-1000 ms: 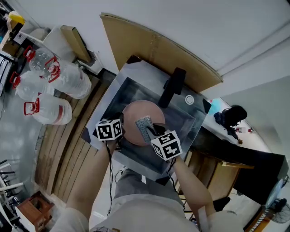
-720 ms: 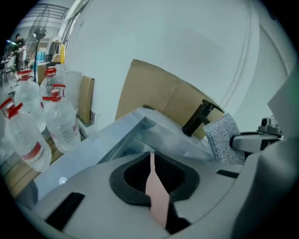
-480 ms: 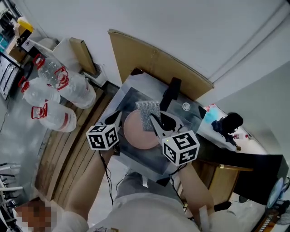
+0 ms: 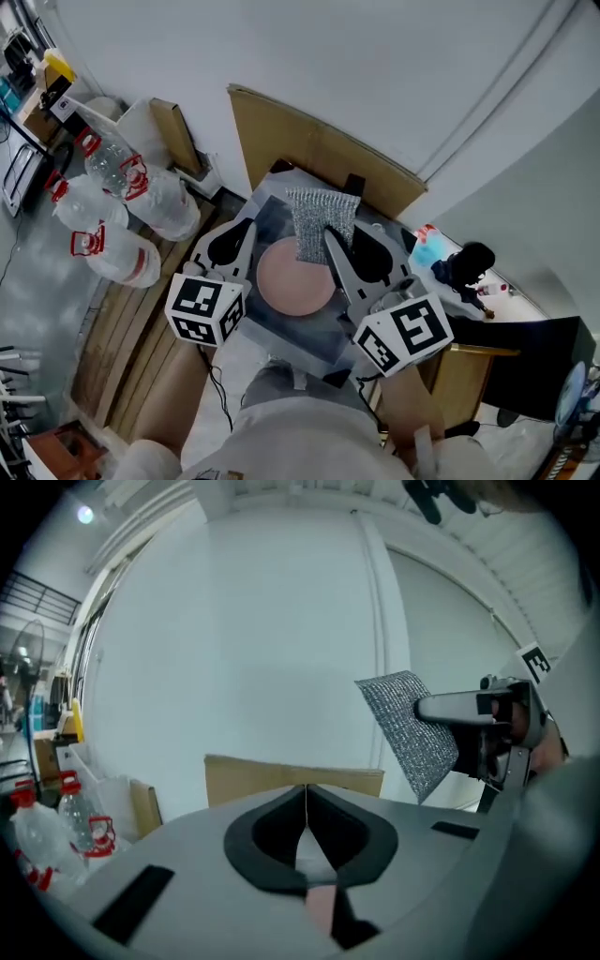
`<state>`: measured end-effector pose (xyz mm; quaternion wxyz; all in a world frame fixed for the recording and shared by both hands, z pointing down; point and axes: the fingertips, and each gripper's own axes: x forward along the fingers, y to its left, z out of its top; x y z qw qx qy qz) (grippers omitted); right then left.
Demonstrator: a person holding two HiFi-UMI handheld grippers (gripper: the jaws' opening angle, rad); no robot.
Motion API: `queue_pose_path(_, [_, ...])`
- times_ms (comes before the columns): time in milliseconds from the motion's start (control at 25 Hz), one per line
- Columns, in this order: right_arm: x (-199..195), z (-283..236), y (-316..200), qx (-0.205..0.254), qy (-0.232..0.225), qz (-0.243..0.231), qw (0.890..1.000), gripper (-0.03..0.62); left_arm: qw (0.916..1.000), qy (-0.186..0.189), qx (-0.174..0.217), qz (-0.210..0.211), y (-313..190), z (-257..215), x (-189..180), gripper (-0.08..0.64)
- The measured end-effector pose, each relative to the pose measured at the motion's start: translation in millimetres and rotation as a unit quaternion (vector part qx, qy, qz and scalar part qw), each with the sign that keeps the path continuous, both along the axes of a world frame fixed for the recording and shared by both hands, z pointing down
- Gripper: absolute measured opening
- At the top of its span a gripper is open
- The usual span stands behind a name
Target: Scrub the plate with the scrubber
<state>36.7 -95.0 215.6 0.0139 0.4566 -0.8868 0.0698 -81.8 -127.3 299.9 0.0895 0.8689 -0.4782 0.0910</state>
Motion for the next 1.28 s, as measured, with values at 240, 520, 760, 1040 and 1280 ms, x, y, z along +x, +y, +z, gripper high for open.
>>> queue_pose_path(240, [16.1, -45.1, 29.2, 0.061, 0.008, 0.021, 0.998, 0.107, 0.9934, -0.060, 0.094, 0.029, 32.6, -60.9, 10.9, 0.021])
queue_pose_path(520, [29.5, -64.3, 58.3, 0.098, 0.037, 0.035, 0.994, 0.107, 0.9876, -0.069, 0.138, 0.029, 67.2, -105.9, 20.7, 0.021])
queue_pose_path(760, [33.8, -61.3, 77.5, 0.095, 0.039, 0.032, 0.994, 0.107, 0.9870, -0.074, 0.140, 0.029, 87.8, -110.6, 18.6, 0.021])
queue_pose_path(1040, [38.2, -36.8, 93.6, 0.079, 0.059, 0.022, 0.995, 0.107, 0.9888, -0.087, 0.120, 0.022, 104.3, -91.7, 14.4, 0.021])
queue_pose_path(1280, [43.0, -16.9, 104.7, 0.050, 0.059, 0.021, 0.997, 0.107, 0.9912, -0.085, 0.101, 0.012, 111.5, -79.0, 8.7, 0.021])
